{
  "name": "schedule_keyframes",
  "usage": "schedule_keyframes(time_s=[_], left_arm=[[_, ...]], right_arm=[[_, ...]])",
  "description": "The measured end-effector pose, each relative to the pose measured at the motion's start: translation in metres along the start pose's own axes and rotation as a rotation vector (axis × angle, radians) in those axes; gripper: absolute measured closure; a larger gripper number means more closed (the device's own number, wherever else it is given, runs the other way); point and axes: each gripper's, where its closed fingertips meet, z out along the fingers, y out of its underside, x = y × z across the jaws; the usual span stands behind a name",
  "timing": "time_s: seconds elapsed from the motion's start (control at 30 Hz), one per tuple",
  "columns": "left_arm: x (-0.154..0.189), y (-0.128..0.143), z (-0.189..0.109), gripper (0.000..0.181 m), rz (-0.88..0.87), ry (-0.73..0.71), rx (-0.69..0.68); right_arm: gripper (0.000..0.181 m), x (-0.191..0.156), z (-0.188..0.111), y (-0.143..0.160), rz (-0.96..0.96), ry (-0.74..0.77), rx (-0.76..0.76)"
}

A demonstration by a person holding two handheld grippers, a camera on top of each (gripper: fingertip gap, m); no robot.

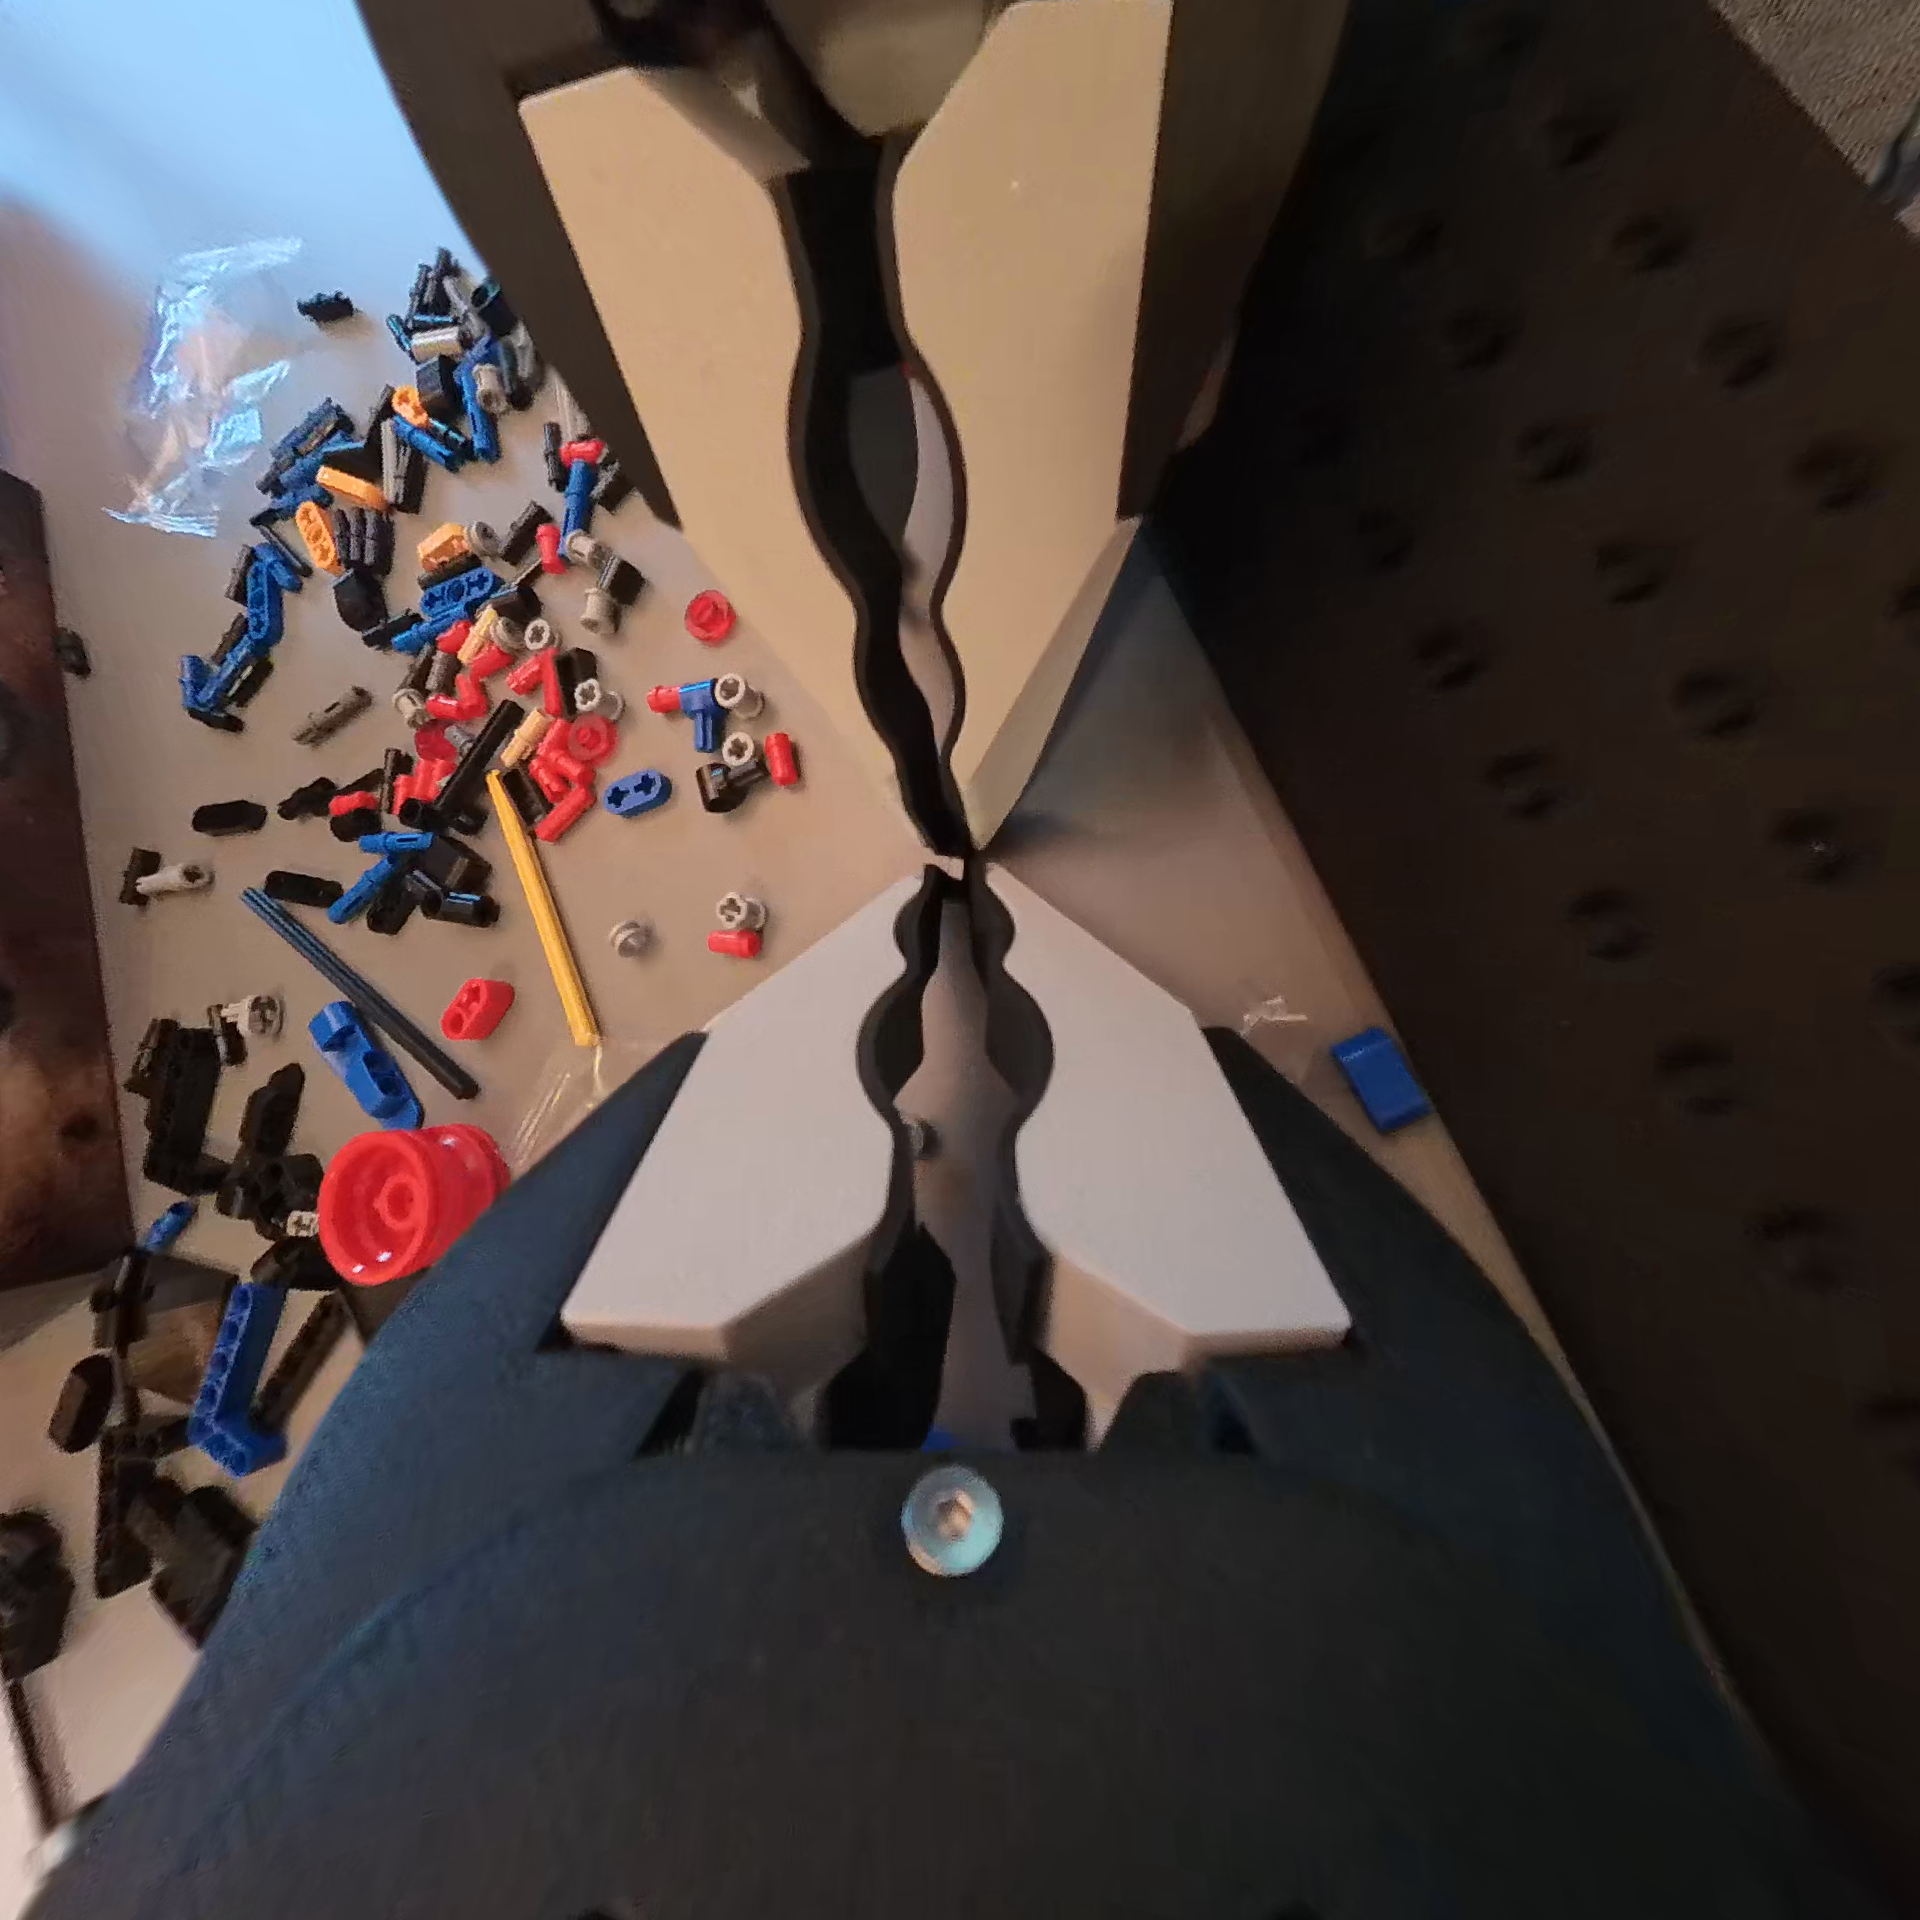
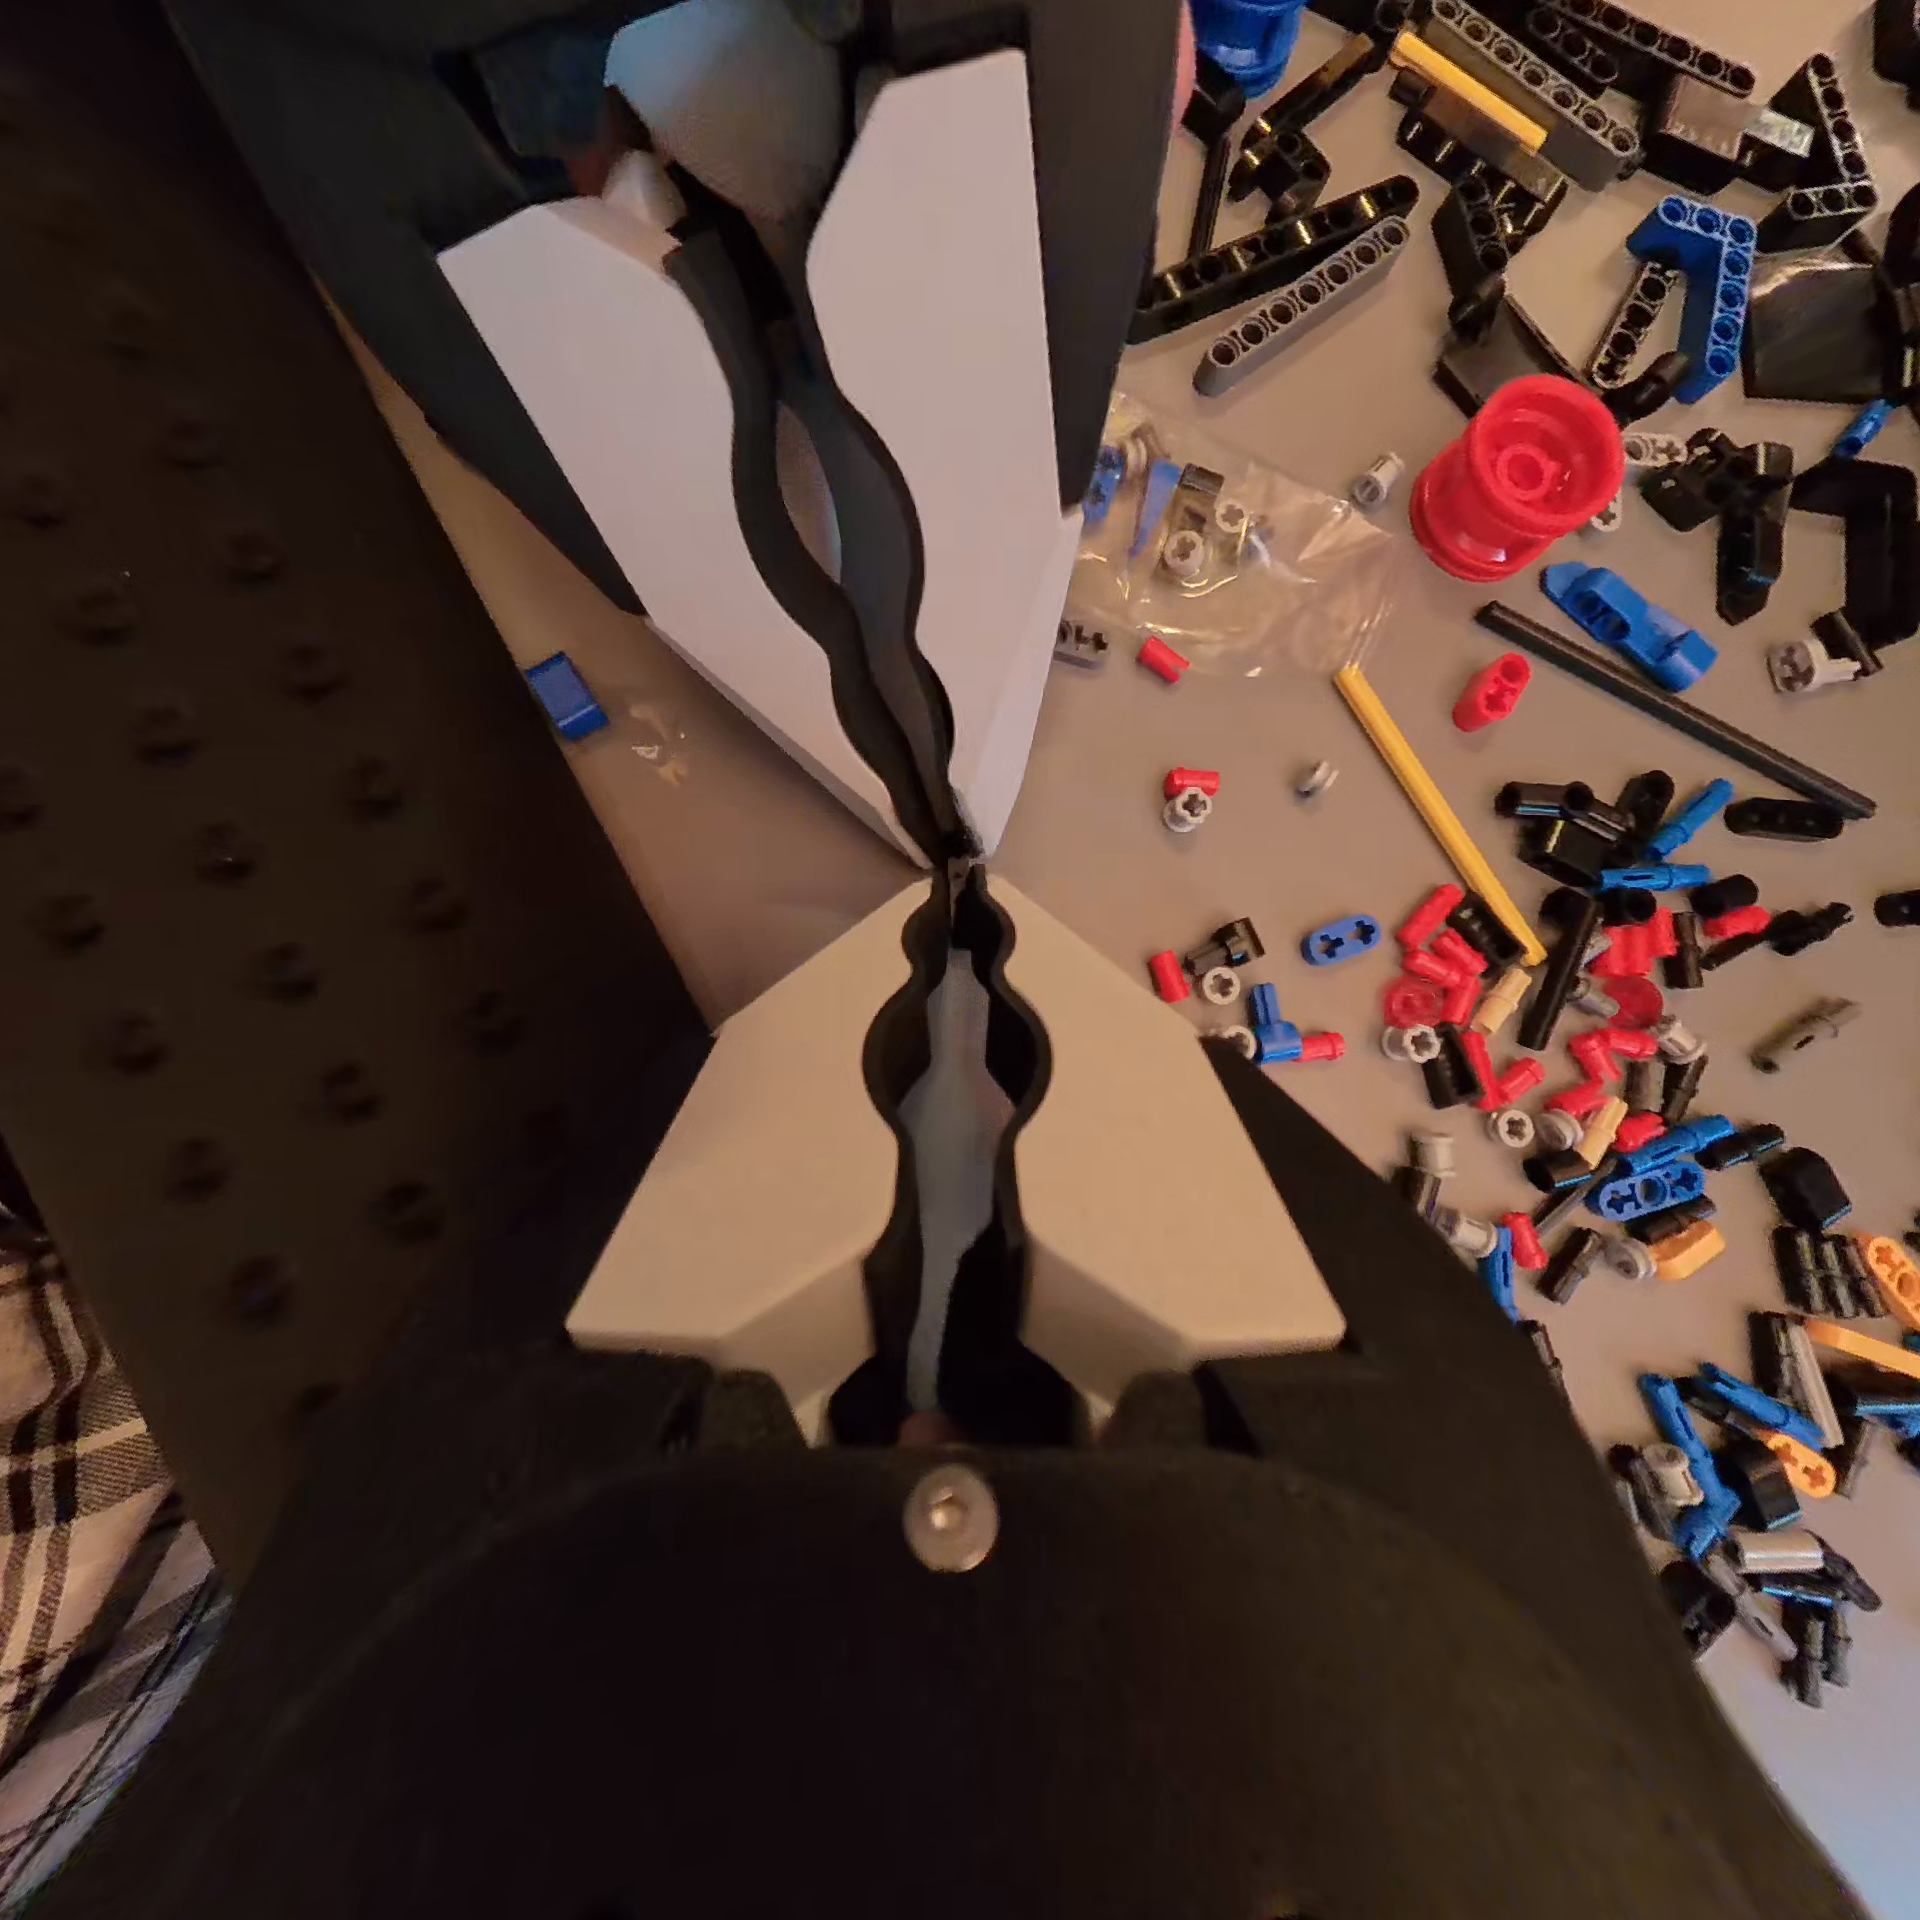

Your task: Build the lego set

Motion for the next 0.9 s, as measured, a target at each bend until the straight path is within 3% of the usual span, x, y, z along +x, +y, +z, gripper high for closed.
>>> schedule_keyframes(time_s=[0.23,0.47,0.63,0.8,0.9], left_arm=[[-0.007,0.000,-0.004,0.148,-0.032,0.034,-0.012],[-0.008,-0.019,-0.003,0.147,-0.012,0.050,0.020],[-0.004,-0.046,0.021,0.147,0.114,0.057,0.005],[-0.018,-0.064,0.045,0.145,0.167,0.033,-0.015],[-0.026,-0.070,0.053,0.143,0.137,0.062,0.008]], right_arm=[[0.179,0.004,-0.010,0.002,-0.001,-0.008,0.038],[0.179,0.036,-0.068,0.018,0.122,0.039,0.144],[0.179,0.052,-0.102,0.052,0.157,0.127,0.085],[0.179,0.053,-0.096,0.093,0.177,0.173,-0.042],[0.179,0.048,-0.082,0.097,0.172,0.141,-0.058]])
